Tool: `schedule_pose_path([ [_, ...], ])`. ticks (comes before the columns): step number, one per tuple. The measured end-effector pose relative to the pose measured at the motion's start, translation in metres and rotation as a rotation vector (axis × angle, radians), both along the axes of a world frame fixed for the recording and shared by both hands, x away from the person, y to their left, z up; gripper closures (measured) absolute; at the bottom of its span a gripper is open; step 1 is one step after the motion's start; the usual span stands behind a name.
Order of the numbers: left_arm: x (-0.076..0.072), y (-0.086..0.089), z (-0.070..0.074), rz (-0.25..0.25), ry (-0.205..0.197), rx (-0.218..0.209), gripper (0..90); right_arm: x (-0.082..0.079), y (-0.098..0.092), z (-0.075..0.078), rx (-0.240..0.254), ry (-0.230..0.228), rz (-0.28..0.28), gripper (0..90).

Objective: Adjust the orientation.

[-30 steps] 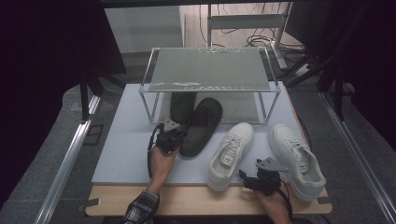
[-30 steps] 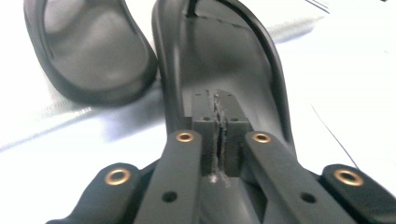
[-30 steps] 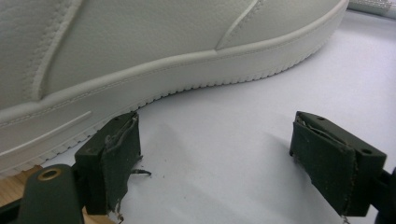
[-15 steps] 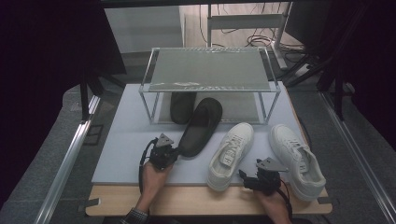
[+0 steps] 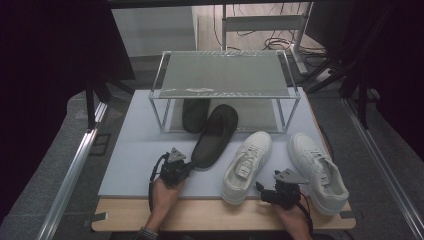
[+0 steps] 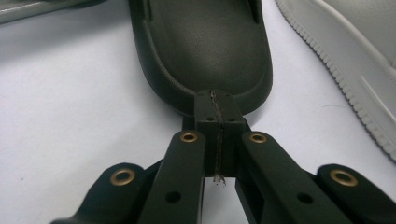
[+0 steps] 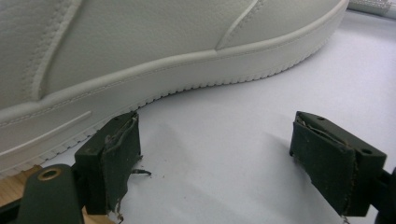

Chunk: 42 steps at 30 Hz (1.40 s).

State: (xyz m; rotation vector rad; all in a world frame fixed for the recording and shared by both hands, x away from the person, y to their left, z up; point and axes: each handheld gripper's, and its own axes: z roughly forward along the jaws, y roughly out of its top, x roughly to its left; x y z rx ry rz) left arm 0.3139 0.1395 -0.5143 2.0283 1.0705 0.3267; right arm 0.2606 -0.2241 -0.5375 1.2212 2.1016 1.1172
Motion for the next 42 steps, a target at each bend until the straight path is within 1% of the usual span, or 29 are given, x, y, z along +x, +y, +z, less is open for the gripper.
schedule_pose_path([
  [9, 0.006, -0.021, 0.0, -0.027, -0.008, 0.004, 89.9, 0.0, 0.0, 0.0, 0.0, 0.0, 0.001, 16.3],
  [10, 0.006, -0.021, 0.0, -0.027, -0.008, 0.004, 89.9, 0.0, 0.0, 0.0, 0.0, 0.0, 0.001, 16.3],
  [11, 0.008, -0.026, -0.001, -0.034, -0.01, 0.007, 89.9, 0.0, 0.0, 0.0, 0.0, 0.0, 0.001, 16.3],
  [18, 0.013, -0.041, 0.0, -0.044, -0.02, 0.023, 89.9, 0.0, 0.0, 0.0, 0.0, 0.0, 0.001, 16.3],
  [21, 0.012, -0.046, 0.001, -0.058, -0.02, 0.008, 89.9, 0.0, 0.0, 0.0, 0.0, 0.0, 0.001, 16.4],
  [23, 0.011, -0.047, 0.001, -0.065, -0.02, 0.006, 89.8, 0.0, 0.0, 0.0, 0.001, 0.0, 0.001, 16.3],
  [24, 0.008, -0.051, 0.002, -0.076, -0.025, 0.01, 89.8, 0.0, 0.0, 0.0, 0.001, 0.0, 0.001, 16.3],
  [29, 0.006, -0.054, 0.003, -0.094, -0.019, 0.011, 89.8, 0.0, 0.0, 0.0, 0.001, 0.0, 0.001, 16.3],
  [30, 0.005, -0.056, 0.003, -0.097, -0.021, 0.024, 89.8, 0.0, 0.0, 0.0, 0.001, 0.0, 0.001, 16.3],
  [31, 0.006, -0.057, 0.002, -0.098, -0.02, 0.029, 89.8, 0.0, 0.0, 0.0, 0.001, 0.0, 0.001, 16.3],
  [36, 0.008, -0.059, -0.001, -0.099, -0.008, 0.031, 89.8, 0.0, 0.0, 0.0, 0.0, 0.0, 0.001, 16.3],
  [38, 0.01, -0.063, -0.003, -0.103, -0.003, 0.044, 89.8, 0.0, 0.0, 0.0, 0.001, 0.0, 0.001, 16.3],
  [42, 0.012, -0.066, -0.001, -0.109, -0.007, 0.038, 89.8, 0.0, 0.0, 0.0, 0.0, 0.0, 0.001, 16.3],
])
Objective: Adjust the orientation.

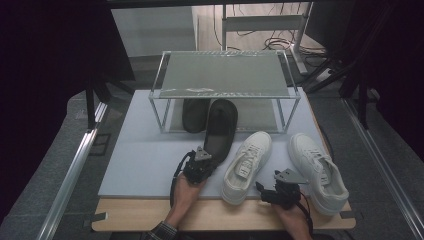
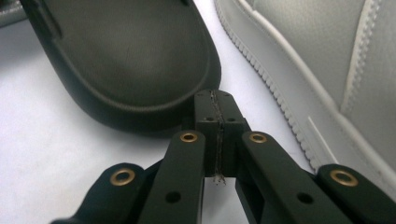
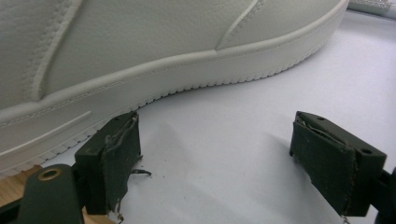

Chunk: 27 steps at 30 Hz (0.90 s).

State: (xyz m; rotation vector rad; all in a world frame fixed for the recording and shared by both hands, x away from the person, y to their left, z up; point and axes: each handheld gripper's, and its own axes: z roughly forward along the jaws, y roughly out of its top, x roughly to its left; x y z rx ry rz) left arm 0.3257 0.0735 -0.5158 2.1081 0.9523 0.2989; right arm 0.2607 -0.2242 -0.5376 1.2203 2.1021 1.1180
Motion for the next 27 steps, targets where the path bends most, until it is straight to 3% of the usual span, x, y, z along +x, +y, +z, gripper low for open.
schedule_pose_path([
  [9, 0.009, -0.006, 0.005, 0.01, -0.011, -0.014, 89.8, 0.0, 0.0, 0.0, 0.0, 0.0, 0.0, 16.3],
  [19, 0.005, -0.005, 0.002, -0.001, -0.002, 0.004, 89.8, 0.0, 0.0, 0.0, 0.0, 0.0, 0.0, 16.3],
  [27, 0.014, -0.006, 0.005, 0.021, -0.015, -0.016, 89.8, 0.0, 0.0, 0.0, 0.001, 0.0, 0.0, 16.3],
])
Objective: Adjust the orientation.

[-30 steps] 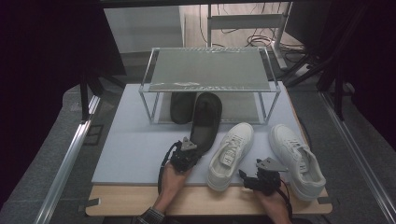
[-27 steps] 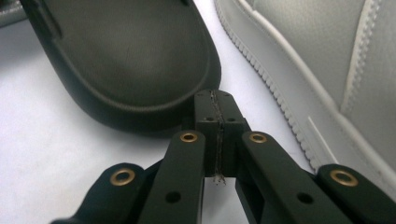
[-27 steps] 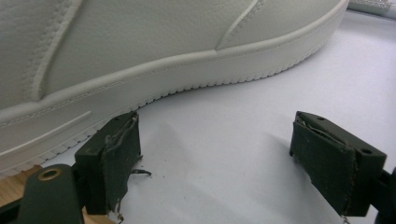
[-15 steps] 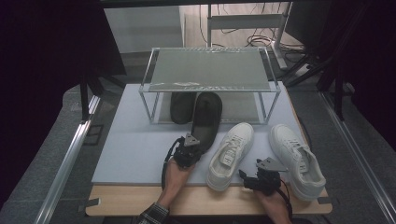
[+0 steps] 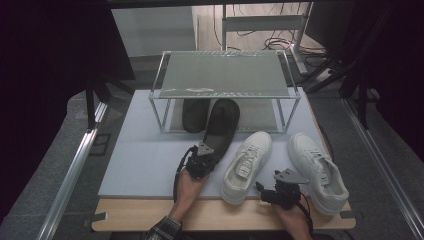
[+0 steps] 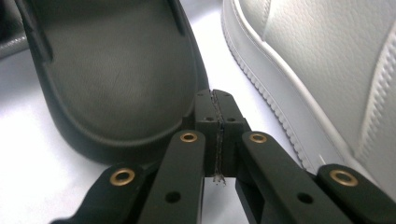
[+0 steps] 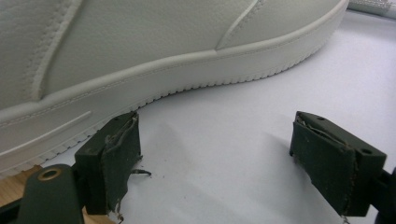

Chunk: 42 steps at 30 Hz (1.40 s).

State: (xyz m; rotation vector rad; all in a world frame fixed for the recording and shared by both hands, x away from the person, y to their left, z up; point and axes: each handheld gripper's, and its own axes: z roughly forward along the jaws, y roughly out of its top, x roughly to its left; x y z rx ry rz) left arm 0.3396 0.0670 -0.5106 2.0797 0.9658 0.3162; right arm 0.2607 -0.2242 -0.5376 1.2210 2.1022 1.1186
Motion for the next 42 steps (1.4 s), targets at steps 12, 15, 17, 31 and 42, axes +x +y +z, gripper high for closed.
schedule_pose_path([
  [12, -0.019, 0.02, 0.009, 0.006, -0.027, -0.03, 89.6, 0.0, 0.0, 0.0, 0.0, 0.0, 0.0, 16.3],
  [15, -0.02, 0.03, 0.011, 0.024, -0.03, -0.035, 89.6, 0.0, 0.0, 0.0, 0.0, 0.0, 0.0, 16.3],
  [17, -0.018, 0.035, 0.01, 0.041, -0.028, -0.027, 89.6, 0.0, 0.0, 0.0, -0.001, 0.0, -0.001, 16.3],
  [31, 0.0, 0.016, 0.008, 0.034, -0.022, -0.019, 89.6, 0.0, 0.0, 0.0, 0.0, 0.0, 0.0, 16.3],
  [42, 0.019, 0.005, 0.008, 0.049, -0.024, -0.001, 89.6, 0.0, 0.0, 0.0, 0.001, 0.0, 0.0, 16.3],
])
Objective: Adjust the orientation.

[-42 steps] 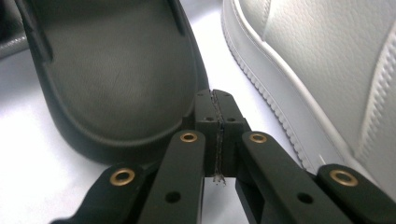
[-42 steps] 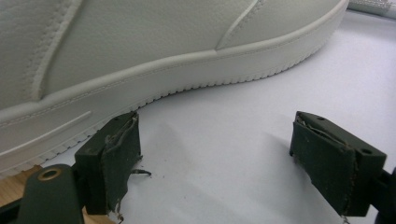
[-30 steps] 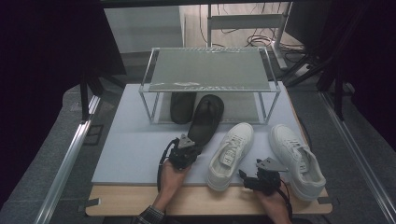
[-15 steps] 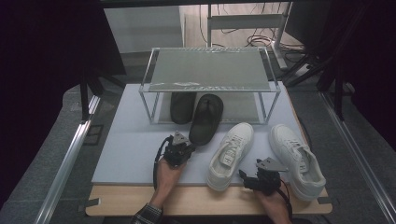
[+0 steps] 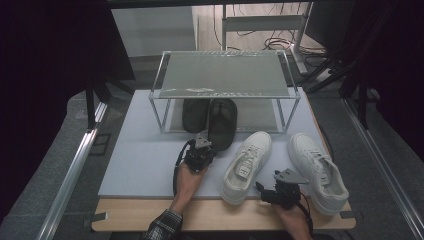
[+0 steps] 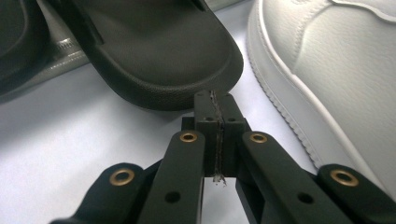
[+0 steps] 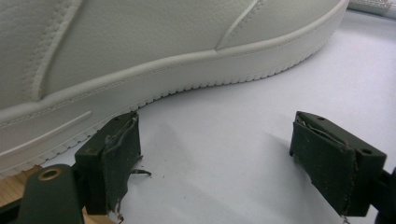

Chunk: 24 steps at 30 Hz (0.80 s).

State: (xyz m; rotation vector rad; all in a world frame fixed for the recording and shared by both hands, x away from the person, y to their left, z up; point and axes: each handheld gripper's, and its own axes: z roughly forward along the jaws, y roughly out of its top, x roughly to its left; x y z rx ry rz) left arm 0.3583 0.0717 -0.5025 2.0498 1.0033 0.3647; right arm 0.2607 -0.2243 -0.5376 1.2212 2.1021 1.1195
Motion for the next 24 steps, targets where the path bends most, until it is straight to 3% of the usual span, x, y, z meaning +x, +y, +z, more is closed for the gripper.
schedule_pose_path([
  [24, 0.043, -0.001, -0.001, 0.063, 0.005, 0.016, 89.7, 0.0, 0.0, 0.0, 0.001, -0.001, 0.002, 16.3],
])
